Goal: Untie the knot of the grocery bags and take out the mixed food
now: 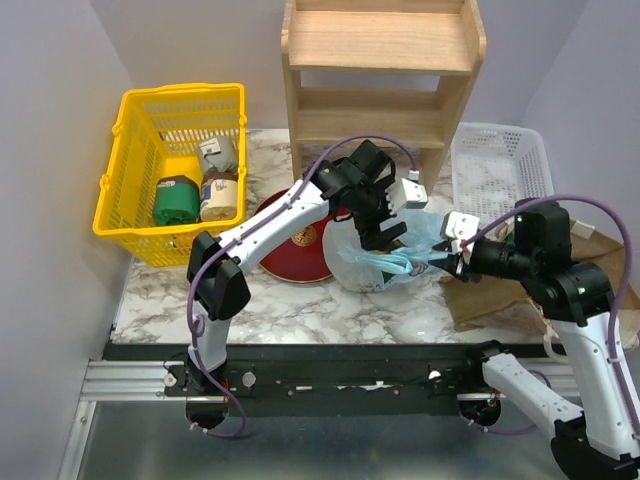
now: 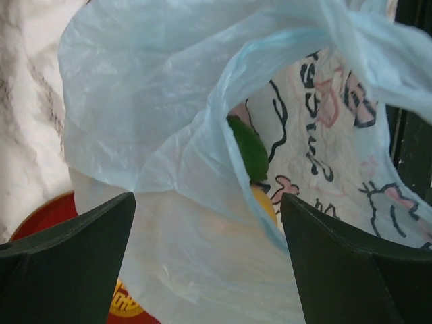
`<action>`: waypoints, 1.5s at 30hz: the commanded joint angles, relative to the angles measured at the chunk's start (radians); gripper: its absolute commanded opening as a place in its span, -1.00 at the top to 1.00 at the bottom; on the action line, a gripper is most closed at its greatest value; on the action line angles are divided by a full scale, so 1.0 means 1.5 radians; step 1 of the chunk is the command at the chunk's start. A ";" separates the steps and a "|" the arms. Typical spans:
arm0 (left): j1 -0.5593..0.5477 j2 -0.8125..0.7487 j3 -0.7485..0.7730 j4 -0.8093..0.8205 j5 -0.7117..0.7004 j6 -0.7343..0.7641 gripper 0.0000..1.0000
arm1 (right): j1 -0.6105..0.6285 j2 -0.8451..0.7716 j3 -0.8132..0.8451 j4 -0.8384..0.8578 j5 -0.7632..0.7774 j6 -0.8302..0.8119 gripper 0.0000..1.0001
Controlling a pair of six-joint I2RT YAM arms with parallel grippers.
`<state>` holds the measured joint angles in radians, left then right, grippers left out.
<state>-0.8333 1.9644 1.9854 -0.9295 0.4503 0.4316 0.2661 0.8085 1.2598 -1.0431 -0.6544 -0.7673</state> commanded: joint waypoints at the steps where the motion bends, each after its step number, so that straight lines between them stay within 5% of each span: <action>1: 0.004 -0.091 -0.017 0.007 -0.067 0.008 -0.95 | 0.065 0.004 -0.053 -0.041 -0.044 -0.058 0.22; 6: 0.004 -0.092 -0.045 0.006 -0.081 0.005 -0.95 | 0.141 0.036 -0.108 0.038 -0.019 -0.022 0.25; 13: 0.009 -0.037 -0.047 0.015 -0.016 0.010 -0.95 | 0.148 0.053 -0.230 0.278 0.161 0.209 0.33; 19: 0.007 0.011 -0.031 0.032 -0.001 0.001 -0.93 | 0.149 0.039 -0.270 0.321 0.253 0.254 0.31; 22: 0.005 0.038 -0.026 0.057 -0.075 -0.012 -0.69 | 0.149 0.039 -0.292 0.333 0.260 0.255 0.08; 25: 0.016 0.056 -0.013 0.053 -0.087 -0.001 0.00 | 0.149 0.047 -0.320 0.344 0.244 0.243 -0.04; 28: 0.028 0.062 0.007 0.041 -0.066 -0.012 1.00 | 0.149 0.055 -0.344 0.355 0.249 0.219 -0.04; 35: 0.038 -0.002 0.041 0.056 0.033 -0.046 1.00 | 0.149 0.037 -0.438 0.370 0.304 0.171 -0.05; 45: 0.041 -0.149 -0.098 0.084 0.087 -0.029 1.00 | 0.148 -0.041 -0.471 0.267 0.351 0.123 -0.05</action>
<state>-0.7727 1.8141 1.9205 -0.8074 0.5148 0.3733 0.4835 0.7883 0.5377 -0.5488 -0.1696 -0.5495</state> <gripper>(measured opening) 0.008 0.524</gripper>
